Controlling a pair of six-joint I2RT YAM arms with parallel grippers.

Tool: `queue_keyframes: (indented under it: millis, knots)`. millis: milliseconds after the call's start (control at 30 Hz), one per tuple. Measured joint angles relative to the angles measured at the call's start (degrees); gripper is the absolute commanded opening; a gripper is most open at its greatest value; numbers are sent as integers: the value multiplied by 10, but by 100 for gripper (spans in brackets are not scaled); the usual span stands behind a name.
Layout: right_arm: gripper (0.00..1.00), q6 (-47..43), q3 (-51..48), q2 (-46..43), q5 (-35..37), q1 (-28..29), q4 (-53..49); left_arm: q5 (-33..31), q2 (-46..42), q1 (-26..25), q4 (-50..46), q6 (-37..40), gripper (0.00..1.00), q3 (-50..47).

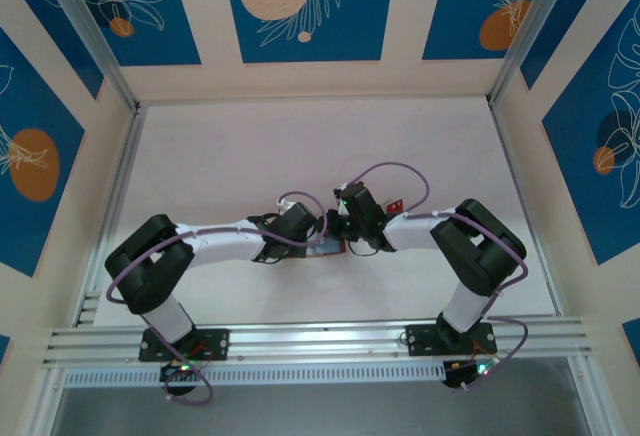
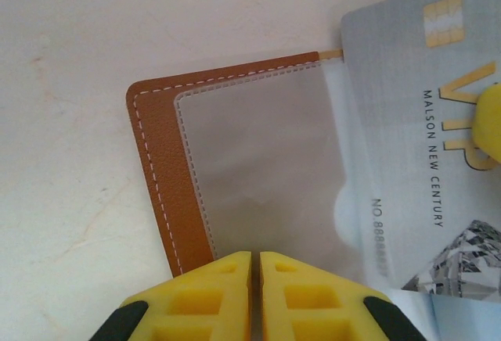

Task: Put the credit cards into the card holder

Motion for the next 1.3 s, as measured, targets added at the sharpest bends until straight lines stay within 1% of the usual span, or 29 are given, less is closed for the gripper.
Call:
queue_keyframes:
  millis: [333, 500, 600, 733, 900, 967, 1133, 1300]
  knots:
    - [0, 16, -14, -5, 24, 16, 12, -4, 0, 0, -5, 0, 11, 0]
    - [0, 31, -24, -5, 24, 23, 28, -8, 0, 0, -8, 0, 11, 0]
    - [0, 39, -28, -2, 15, 22, 45, -9, 0, 0, -9, 0, 11, 0]
    - [0, 58, -36, 23, -16, 14, 94, -17, -1, 0, -21, 0, 11, 1]
    - [0, 73, -36, 47, -49, 10, 135, -24, -7, 0, -41, 2, 14, 1]
    - [0, 73, -35, 48, -53, 10, 134, -23, -11, 0, -48, 2, 16, 1]
    - [0, 73, -20, 48, -52, 20, 105, -20, -31, 0, -76, 5, 19, 1]
    - [0, 67, -3, 47, -50, 27, 73, -20, -67, 9, -93, 7, 18, 1]
